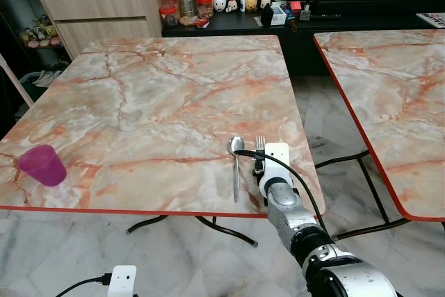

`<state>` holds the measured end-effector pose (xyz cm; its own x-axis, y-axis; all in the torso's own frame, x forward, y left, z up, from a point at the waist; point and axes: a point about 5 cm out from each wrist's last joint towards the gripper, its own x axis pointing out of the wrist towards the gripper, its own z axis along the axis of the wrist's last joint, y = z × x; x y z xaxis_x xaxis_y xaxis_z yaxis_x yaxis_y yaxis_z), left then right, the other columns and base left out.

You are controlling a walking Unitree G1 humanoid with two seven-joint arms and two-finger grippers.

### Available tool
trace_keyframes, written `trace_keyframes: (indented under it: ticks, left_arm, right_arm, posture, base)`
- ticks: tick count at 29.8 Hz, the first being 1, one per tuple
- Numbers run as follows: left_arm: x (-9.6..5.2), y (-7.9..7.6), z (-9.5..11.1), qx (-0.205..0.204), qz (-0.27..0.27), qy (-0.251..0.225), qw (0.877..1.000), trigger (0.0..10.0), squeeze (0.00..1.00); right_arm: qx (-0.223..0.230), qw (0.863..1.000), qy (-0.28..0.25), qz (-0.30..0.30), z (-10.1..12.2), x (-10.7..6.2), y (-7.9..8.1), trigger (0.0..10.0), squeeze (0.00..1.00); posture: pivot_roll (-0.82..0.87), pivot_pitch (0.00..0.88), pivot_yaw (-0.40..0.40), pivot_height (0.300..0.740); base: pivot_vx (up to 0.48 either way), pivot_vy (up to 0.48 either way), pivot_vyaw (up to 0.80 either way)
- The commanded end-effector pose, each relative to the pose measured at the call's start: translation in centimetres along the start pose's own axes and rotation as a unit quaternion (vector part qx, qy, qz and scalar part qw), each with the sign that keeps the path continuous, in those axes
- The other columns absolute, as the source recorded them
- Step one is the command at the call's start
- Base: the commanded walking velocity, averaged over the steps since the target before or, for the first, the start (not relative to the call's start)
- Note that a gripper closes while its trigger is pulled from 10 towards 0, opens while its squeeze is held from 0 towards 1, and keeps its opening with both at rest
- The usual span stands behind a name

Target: Setting the table

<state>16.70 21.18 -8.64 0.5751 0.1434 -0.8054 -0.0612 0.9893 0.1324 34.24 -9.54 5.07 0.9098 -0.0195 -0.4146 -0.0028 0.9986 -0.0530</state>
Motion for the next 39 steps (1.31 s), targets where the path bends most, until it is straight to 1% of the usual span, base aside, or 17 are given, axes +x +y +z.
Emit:
trace_keyframes:
  ticks: [1,25,28,30,31,32,33,34,35,38,39]
  left_arm:
    - [-0.1,0.1,-0.4,-0.008,-0.002,0.012,1.0,10.0,0.0]
    - [-0.1,-0.2,-0.8,-0.02,-0.008,0.024,0.999,10.0,0.0]
    - [-0.1,-0.2,-0.7,-0.02,-0.008,0.023,1.0,10.0,0.0]
    - [-0.1,-0.2,-0.6,-0.02,-0.007,0.022,1.0,10.0,0.0]
    - [-0.1,-0.2,-0.6,-0.02,-0.007,0.022,1.0,10.0,0.0]
    - [0.0,-0.2,-0.6,-0.021,-0.007,0.02,1.0,10.0,0.0]
    - [0.0,-0.2,-0.5,-0.022,-0.006,0.02,1.0,10.0,0.0]
    - [0.0,-0.2,-0.5,-0.022,-0.006,0.019,1.0,10.0,0.0]
    - [0.0,-0.3,-0.4,-0.022,-0.006,0.019,1.0,10.0,0.0]
    - [0.0,-0.3,-0.3,-0.021,-0.006,0.017,1.0,10.0,0.0]
    - [0.0,-0.3,-0.3,-0.021,-0.006,0.015,1.0,10.0,0.0]
  right_arm:
    - [-0.006,0.999,0.043,0.006,-1.6,-0.2,0.3,0.0,0.0]
    - [-0.004,0.999,0.037,0.024,-1.5,-0.3,0.6,0.0,0.0]
    - [-0.001,0.999,0.025,0.023,-1.1,-0.2,0.6,0.0,0.0]
    - [-0.016,1.0,-0.002,0.018,-0.4,-0.2,0.6,0.0,0.0]
    - [-0.016,1.0,-0.002,0.018,-0.4,-0.2,0.6,0.0,0.0]
    - [-0.013,0.999,-0.026,0.012,0.2,-0.2,0.5,0.0,0.0]
    - [-0.022,0.998,-0.055,0.005,1.0,-0.2,0.4,6.7,0.0]
    - [-0.034,0.996,-0.086,-0.001,1.9,-0.2,0.4,6.7,0.0]
    - [-0.037,0.994,-0.103,-0.001,2.4,-0.3,0.4,10.0,0.0]
    - [-0.047,0.987,-0.155,0.003,3.9,-0.5,0.6,10.0,0.0]
    - [-0.062,0.981,-0.183,0.0,4.6,-0.7,0.7,10.0,0.0]
  posture:
    - [0.04,0.031,0.041,0.74]
    - [0.04,0.025,0.041,0.74]
    - [0.04,0.022,0.042,0.74]
    - [0.04,0.022,0.042,0.74]
    - [0.04,0.022,0.042,0.74]
    - [0.04,0.022,0.042,0.74]
    - [0.04,0.022,0.042,0.74]
    - [0.04,0.022,0.042,0.74]
    - [0.04,0.022,0.042,0.74]
    - [0.03,0.021,0.044,0.74]
    - [0.03,0.022,0.046,0.74]
  base:
    - [0.0,0.0,0.0]
    - [0.0,0.0,0.0]
    - [0.0,0.0,0.0]
    - [0.0,0.0,0.0]
    - [0.0,0.0,0.0]
    - [0.0,0.0,0.0]
    - [0.0,0.0,0.0]
    - [0.0,0.0,0.0]
    - [0.0,0.0,0.0]
    - [0.0,0.0,0.0]
    - [0.0,0.0,0.0]
